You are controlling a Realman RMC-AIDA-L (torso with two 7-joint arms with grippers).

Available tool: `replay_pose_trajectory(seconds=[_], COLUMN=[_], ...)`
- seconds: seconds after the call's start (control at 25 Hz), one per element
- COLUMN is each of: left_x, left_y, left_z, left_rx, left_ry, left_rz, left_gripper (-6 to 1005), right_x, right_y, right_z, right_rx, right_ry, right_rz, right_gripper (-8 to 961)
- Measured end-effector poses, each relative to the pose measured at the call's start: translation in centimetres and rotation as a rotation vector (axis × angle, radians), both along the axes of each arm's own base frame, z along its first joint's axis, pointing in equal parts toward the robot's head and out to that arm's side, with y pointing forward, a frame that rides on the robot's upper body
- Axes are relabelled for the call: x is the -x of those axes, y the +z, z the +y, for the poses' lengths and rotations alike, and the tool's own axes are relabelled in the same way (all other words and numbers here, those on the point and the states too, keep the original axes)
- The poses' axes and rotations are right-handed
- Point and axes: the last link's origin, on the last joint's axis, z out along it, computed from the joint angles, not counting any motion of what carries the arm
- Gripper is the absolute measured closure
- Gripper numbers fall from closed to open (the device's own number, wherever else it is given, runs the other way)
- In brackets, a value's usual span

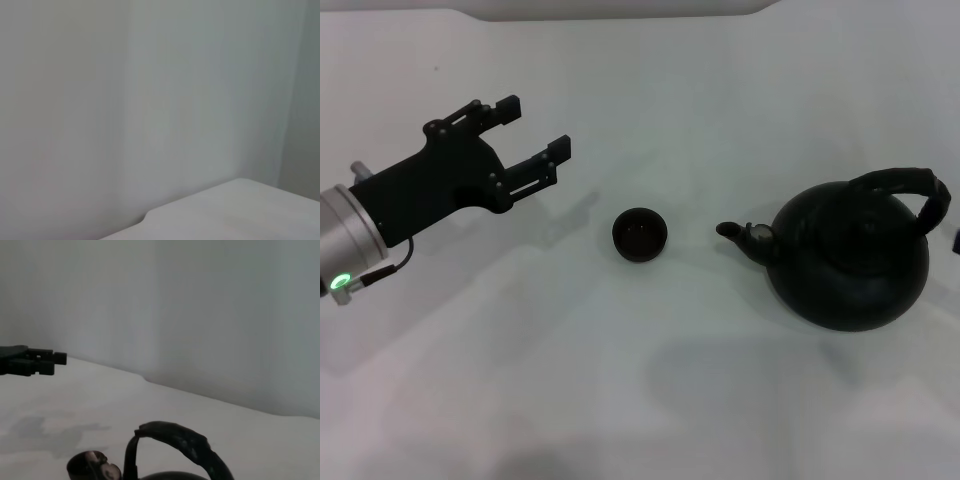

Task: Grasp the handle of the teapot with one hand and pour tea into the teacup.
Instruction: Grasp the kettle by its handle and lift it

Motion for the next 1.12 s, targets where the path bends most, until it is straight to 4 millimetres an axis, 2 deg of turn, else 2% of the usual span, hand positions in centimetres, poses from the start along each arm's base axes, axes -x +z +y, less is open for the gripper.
replay_pose_trajectory(seconds=[0.12, 0.36, 0.96, 1.12], left_x=[0.0, -0.1, 0.0, 0.1], left_y=[0.1, 0.1, 0.3, 0.3], left_z=[-0.1, -0.1, -0.1, -0.1], left_rx=[-0.003, 0.0, -0.004, -0.004], left_ry=[0.001, 0.001, 0.002, 0.005], left_rz=[-0.004, -0.012, -0.018, -0.019], left_gripper=[217, 219, 222, 223], right_x=[-0.3, -0.6, -0.9, -0.9], right_y=[-0.6, -1.4, -2.5, -2.6], right_z=[1.3, 2.7, 3.7, 3.7], right_rx=[0.003, -0.003, 0.001, 0.001], right_ry=[0.002, 0.016, 0.002, 0.002], right_rz=[0.014, 0.0, -0.046, -0.044], right_gripper=[187, 187, 189, 306])
